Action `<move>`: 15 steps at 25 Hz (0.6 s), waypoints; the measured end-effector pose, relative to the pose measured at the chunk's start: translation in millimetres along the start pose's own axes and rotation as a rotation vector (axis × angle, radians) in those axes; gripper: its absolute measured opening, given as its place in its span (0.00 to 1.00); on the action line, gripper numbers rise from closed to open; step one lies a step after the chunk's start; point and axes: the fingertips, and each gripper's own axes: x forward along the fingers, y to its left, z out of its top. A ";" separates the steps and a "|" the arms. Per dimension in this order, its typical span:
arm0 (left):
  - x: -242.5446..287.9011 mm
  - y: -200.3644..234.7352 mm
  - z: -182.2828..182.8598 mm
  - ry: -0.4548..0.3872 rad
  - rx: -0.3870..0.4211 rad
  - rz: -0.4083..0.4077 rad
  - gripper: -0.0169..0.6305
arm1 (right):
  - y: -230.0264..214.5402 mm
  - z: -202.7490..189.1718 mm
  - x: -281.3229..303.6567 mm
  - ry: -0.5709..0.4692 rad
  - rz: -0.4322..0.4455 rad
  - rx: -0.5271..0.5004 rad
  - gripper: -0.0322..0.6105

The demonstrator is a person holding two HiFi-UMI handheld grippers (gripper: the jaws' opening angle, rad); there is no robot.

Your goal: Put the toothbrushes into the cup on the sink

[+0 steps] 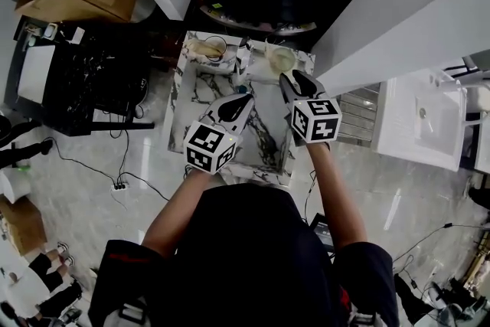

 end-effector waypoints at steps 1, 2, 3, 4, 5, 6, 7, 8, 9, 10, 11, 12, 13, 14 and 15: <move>-0.7 -0.4 -0.8 -0.001 0.000 0.004 0.05 | 0.3 -1.6 -1.4 0.001 0.000 -0.002 0.27; -1.7 -0.7 -1.5 -0.002 -0.001 0.008 0.05 | 1.2 -3.2 -2.7 0.003 0.004 -0.002 0.27; -3.0 -1.1 -1.9 -0.002 -0.001 0.013 0.05 | 2.3 -4.5 -3.9 0.004 0.008 -0.001 0.27; -4.5 -1.2 -1.8 -0.003 -0.001 0.018 0.05 | 3.6 -5.1 -5.2 0.004 0.013 -0.001 0.27; -6.4 -1.4 -1.2 -0.005 -0.001 0.023 0.05 | 5.1 -5.2 -6.7 0.002 0.016 -0.001 0.26; -8.4 -1.8 -0.3 -0.007 0.000 0.028 0.05 | 6.4 -5.2 -8.5 -0.002 0.019 -0.002 0.25; -10.4 -2.3 0.6 -0.009 0.002 0.031 0.05 | 7.4 -5.4 -10.3 -0.005 0.020 -0.003 0.23; -12.4 -2.4 1.5 -0.012 0.005 0.034 0.05 | 8.1 -5.5 -11.7 -0.009 0.020 -0.005 0.21; -14.5 -2.0 2.2 -0.014 0.008 0.036 0.05 | 8.9 -5.3 -12.7 -0.014 0.019 -0.005 0.20; -16.7 -1.2 2.4 -0.015 0.011 0.037 0.05 | 10.1 -4.9 -13.6 -0.019 0.019 -0.004 0.19; -18.9 -0.5 2.0 -0.015 0.013 0.038 0.05 | 11.7 -4.5 -14.5 -0.024 0.019 -0.004 0.18; -21.1 0.2 1.4 -0.014 0.014 0.039 0.05 | 13.7 -4.1 -15.5 -0.027 0.020 -0.003 0.17; -23.1 0.8 0.9 -0.013 0.016 0.040 0.05 | 15.7 -3.6 -16.5 -0.029 0.020 -0.001 0.17; -25.2 1.5 1.1 -0.013 0.018 0.041 0.05 | 17.9 -3.1 -17.4 -0.031 0.021 0.002 0.16; -27.4 2.2 1.9 -0.015 0.020 0.043 0.05 | 20.1 -2.3 -18.3 -0.034 0.022 0.006 0.16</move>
